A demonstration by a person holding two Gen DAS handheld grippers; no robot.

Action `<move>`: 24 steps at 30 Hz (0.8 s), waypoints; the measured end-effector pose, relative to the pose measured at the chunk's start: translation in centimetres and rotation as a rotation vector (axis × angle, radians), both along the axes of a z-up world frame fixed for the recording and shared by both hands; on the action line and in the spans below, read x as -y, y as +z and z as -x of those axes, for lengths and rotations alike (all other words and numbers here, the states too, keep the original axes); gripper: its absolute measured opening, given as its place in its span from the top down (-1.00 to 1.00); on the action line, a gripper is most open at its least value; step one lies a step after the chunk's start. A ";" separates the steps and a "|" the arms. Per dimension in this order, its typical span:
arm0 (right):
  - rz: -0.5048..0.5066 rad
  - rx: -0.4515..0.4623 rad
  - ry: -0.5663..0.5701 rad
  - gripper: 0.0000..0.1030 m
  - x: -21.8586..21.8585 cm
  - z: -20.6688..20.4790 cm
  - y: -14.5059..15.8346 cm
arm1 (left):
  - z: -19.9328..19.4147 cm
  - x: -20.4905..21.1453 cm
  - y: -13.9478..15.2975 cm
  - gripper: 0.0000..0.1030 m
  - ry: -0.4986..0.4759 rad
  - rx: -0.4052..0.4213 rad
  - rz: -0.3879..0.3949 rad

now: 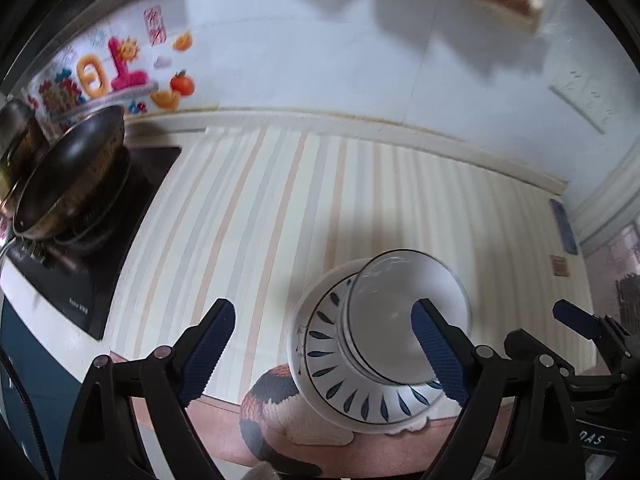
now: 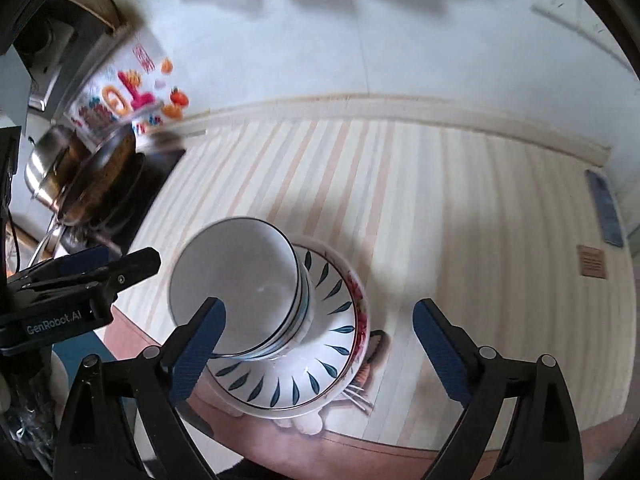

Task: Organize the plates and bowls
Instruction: 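Open both grippers and pull them back from the stack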

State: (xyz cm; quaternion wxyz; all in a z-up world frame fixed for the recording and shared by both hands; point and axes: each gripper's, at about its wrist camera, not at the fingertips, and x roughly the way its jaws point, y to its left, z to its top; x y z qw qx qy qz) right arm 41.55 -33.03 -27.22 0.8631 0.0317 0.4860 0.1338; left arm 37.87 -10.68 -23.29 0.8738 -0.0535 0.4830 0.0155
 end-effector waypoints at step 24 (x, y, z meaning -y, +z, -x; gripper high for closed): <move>0.041 0.326 -0.203 -0.92 -3.3 21.5 15.2 | 17.2 -1.9 11.0 -0.97 -0.099 0.253 -0.045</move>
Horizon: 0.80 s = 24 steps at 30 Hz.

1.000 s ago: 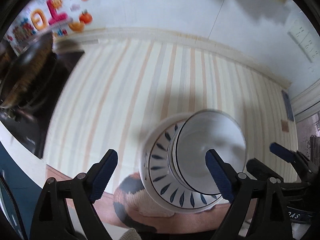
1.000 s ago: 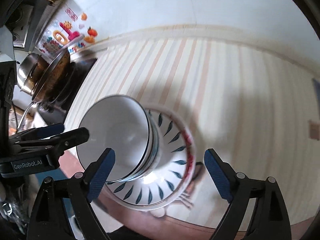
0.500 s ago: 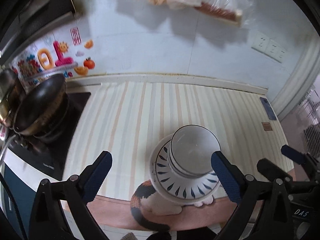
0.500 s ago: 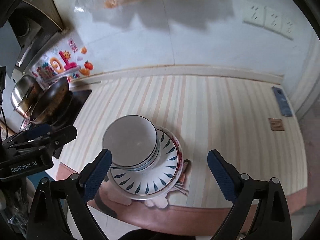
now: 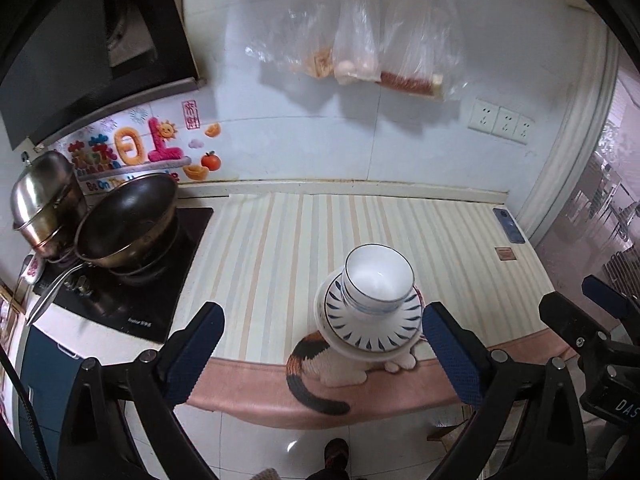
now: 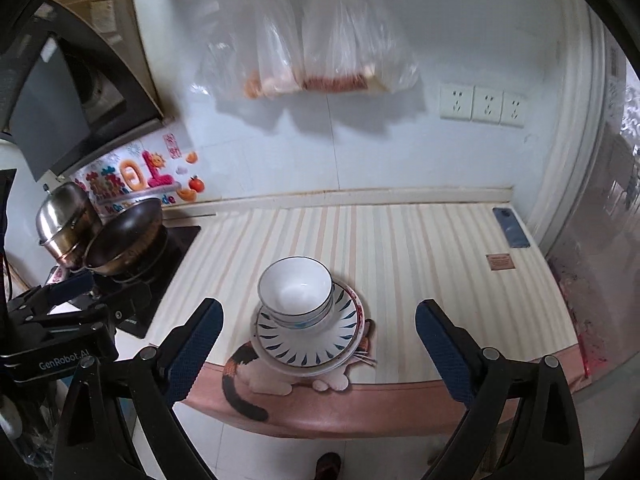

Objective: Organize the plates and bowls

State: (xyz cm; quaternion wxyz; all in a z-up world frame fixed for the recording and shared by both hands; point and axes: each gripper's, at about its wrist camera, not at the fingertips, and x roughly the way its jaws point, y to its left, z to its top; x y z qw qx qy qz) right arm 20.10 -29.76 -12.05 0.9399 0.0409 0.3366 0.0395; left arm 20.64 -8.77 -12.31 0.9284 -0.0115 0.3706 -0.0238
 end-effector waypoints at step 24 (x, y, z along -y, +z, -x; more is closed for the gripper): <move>-0.002 0.134 0.008 -0.93 0.0 22.8 4.7 | 17.7 -1.5 3.3 -0.97 0.096 0.103 -0.010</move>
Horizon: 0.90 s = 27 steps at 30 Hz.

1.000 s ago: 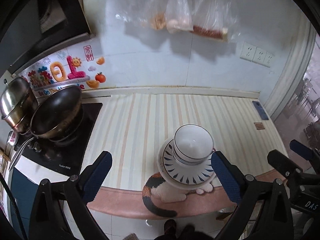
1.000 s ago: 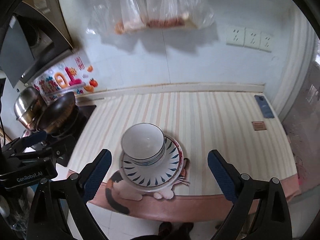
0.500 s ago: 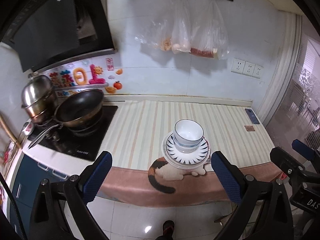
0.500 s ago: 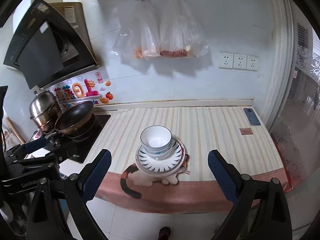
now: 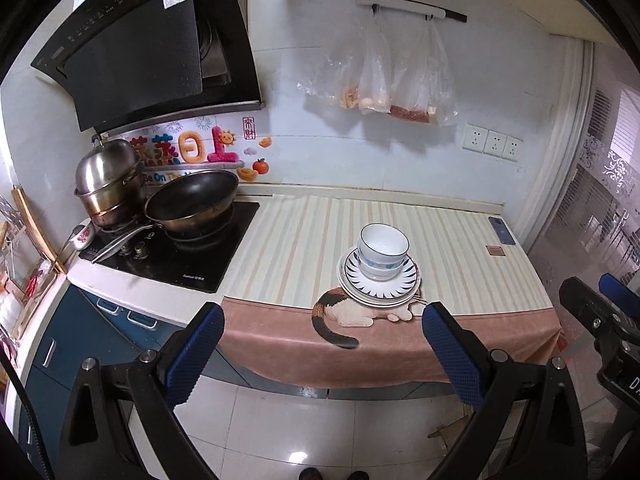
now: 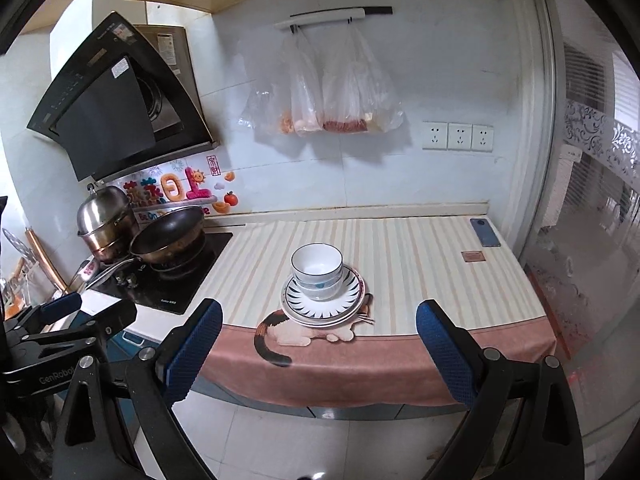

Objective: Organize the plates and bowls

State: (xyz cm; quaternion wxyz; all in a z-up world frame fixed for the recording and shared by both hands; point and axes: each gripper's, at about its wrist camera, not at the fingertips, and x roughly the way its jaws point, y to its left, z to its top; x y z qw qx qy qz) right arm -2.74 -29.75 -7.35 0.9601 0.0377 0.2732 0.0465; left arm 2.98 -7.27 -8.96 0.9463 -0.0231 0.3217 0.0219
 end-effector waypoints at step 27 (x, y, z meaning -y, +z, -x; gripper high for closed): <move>0.012 0.020 -0.027 -0.94 -3.8 2.6 0.6 | 2.0 -2.1 0.5 -0.97 -0.006 0.028 -0.017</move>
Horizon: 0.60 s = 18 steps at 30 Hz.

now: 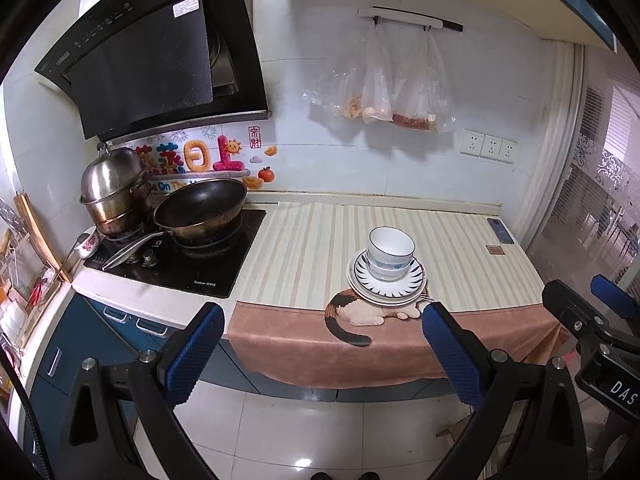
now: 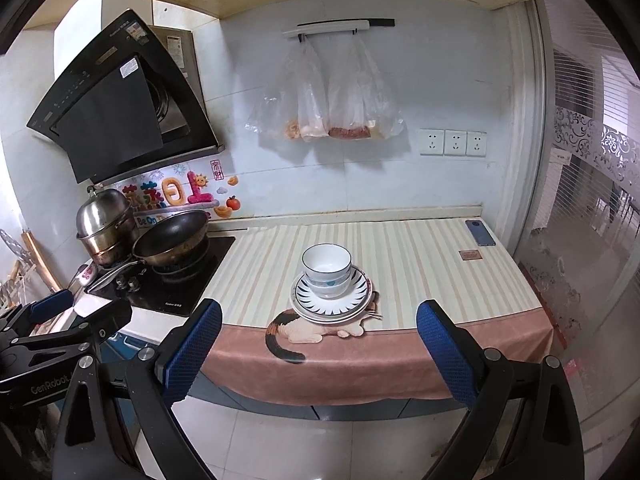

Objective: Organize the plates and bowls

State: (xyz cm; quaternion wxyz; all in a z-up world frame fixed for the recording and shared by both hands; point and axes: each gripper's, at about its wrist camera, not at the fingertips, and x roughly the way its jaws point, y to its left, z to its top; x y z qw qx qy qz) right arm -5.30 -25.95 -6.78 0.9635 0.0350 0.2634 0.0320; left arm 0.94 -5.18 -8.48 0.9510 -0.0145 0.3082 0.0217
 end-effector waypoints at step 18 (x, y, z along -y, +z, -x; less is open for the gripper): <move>-0.004 -0.014 -0.012 -0.94 -0.1 0.0 -0.6 | 0.3 -0.2 -0.4 -0.97 -0.007 -0.003 0.009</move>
